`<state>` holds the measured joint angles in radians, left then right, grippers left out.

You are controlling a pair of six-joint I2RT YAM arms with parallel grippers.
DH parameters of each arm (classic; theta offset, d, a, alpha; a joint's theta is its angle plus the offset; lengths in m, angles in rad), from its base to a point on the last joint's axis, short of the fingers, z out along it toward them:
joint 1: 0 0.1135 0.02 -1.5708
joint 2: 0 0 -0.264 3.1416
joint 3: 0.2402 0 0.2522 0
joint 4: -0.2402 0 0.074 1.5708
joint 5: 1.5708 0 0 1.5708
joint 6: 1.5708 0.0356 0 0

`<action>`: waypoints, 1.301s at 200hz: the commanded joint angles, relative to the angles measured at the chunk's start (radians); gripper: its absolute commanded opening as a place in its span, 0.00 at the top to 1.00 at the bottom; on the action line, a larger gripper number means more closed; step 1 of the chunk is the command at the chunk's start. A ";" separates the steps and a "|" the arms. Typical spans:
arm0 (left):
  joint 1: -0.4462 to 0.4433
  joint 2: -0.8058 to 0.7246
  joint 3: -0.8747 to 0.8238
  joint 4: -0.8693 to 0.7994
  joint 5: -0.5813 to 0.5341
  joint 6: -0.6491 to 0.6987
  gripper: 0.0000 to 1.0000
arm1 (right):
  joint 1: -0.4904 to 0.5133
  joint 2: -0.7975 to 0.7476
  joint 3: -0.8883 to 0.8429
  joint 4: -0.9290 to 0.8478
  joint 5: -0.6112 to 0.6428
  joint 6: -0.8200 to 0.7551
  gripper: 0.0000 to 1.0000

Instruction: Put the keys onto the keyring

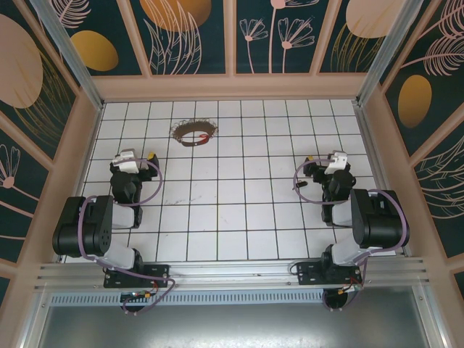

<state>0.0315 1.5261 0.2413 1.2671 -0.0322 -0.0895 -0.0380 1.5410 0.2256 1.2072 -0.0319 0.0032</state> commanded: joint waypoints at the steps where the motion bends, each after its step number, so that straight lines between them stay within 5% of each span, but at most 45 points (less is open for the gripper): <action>1: -0.004 -0.007 -0.007 0.009 -0.001 0.007 0.01 | -0.005 -0.004 0.017 0.020 -0.020 0.012 0.01; 84: -0.004 -0.054 -0.029 0.020 -0.013 0.005 0.01 | -0.044 -0.067 0.023 -0.040 -0.040 0.055 0.01; 129: -0.004 -0.516 0.161 -0.678 -0.045 -0.163 0.01 | -0.047 -0.386 0.181 -0.501 0.026 0.104 0.01; 164: -0.004 -0.662 0.280 -0.994 -0.186 -0.637 0.01 | -0.048 -0.568 0.340 -0.873 0.135 0.305 0.01; 181: -0.004 -0.592 0.313 -0.903 0.001 -0.594 0.01 | -0.052 -0.605 0.392 -1.017 0.135 0.375 0.01; 209: -0.018 -0.262 0.580 -0.995 0.306 -0.553 0.01 | -0.046 -0.579 0.462 -1.161 0.030 0.377 0.01; 233: -0.079 -0.040 0.777 -1.084 0.374 -0.443 0.01 | -0.033 -0.540 0.498 -1.238 -0.034 0.367 0.01; 260: -0.146 0.162 1.029 -1.309 0.226 -0.363 0.01 | -0.009 -0.511 0.526 -1.301 -0.053 0.332 0.01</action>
<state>-0.0631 1.5795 1.0943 0.1825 0.2310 -0.5472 -0.0681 1.0183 0.6983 0.0250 -0.0364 0.3470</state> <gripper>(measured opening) 0.988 0.989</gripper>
